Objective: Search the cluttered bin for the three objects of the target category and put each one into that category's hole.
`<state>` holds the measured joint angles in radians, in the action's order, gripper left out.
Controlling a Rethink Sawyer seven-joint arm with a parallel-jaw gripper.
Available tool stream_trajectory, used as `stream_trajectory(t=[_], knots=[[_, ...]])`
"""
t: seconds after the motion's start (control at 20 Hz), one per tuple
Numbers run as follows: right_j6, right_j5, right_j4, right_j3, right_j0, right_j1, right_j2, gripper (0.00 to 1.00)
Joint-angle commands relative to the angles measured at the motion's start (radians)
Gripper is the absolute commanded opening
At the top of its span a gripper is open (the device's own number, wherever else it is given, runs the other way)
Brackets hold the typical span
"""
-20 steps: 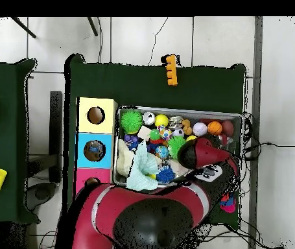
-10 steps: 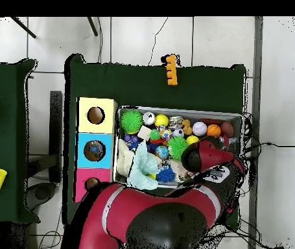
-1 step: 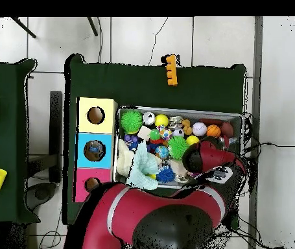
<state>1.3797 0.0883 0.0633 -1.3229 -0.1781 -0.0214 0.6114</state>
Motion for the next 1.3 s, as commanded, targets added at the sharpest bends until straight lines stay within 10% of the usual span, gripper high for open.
stream_trajectory(t=[0.05, 0.95, 1.3], knots=[[0.102, -0.005, 0.068, 0.069, -0.087, 0.051, -0.219, 0.0], [0.013, -0.269, 0.185, -0.163, -0.169, -0.285, -0.32, 0.0], [0.002, -0.304, 0.224, -0.165, -0.191, -0.311, -0.357, 0.0]])
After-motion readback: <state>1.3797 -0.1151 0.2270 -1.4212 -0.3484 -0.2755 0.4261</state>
